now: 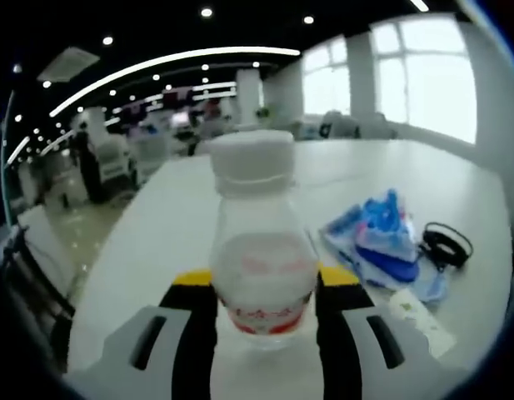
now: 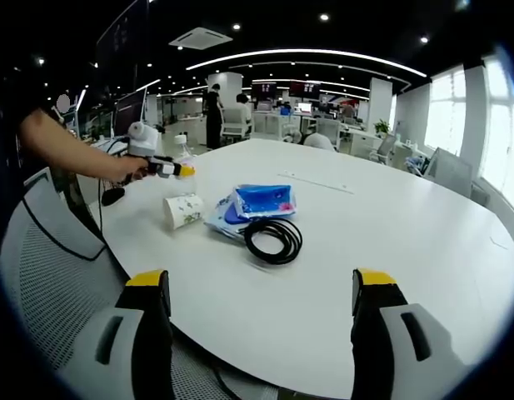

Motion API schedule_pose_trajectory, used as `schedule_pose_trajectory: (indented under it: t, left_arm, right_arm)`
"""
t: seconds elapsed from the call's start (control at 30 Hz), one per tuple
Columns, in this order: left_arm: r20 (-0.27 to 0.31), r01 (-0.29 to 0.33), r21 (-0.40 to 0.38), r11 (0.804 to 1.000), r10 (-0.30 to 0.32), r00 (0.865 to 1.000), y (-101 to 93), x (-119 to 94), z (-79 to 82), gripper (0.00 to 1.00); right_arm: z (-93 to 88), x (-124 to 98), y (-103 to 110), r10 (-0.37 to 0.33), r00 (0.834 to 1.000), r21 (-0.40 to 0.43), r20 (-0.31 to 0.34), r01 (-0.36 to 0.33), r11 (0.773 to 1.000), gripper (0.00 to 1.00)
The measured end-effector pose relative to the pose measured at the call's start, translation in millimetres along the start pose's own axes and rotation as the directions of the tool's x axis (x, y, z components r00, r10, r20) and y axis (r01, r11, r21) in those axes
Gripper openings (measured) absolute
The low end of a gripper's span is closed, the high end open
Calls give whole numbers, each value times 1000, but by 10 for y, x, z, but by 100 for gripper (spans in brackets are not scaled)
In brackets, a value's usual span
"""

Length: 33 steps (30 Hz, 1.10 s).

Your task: Arrange the tabletop items into an orderly group along one side of the table until the central work area is clear of visible clutter.

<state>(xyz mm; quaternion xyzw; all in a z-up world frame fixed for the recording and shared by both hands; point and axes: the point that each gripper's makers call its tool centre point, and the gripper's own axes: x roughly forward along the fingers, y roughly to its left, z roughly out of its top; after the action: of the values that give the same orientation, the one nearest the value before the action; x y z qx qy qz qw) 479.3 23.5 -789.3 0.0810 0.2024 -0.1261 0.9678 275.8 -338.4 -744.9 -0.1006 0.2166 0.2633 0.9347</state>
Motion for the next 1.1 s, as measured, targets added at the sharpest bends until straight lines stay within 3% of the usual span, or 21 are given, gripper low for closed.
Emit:
schedule_pose_trajectory:
  t: [0.23,0.33,0.5,1.1]
  left_arm:
    - [3,-7,-35,999,7,1000,0,15,5,39]
    - [10,-52,-88,995,53,999,30,35,25,39]
    - [4,-134,-109,985,135,991,86,62,21,39]
    - [-13,-245,-162,956,246,969,134,116,22,39]
  right_arm:
    - [-1,-12,-13,-6,1000,2,-1,6,1000,89]
    - [-2,-15,-9,-6,1000,3,-1,6,1000,89]
    - [-11,-21,-3,-8,1000,4,-3,8,1000,89]
    - [-36,-25,39,-7,1000,3,-9,7,1000,87]
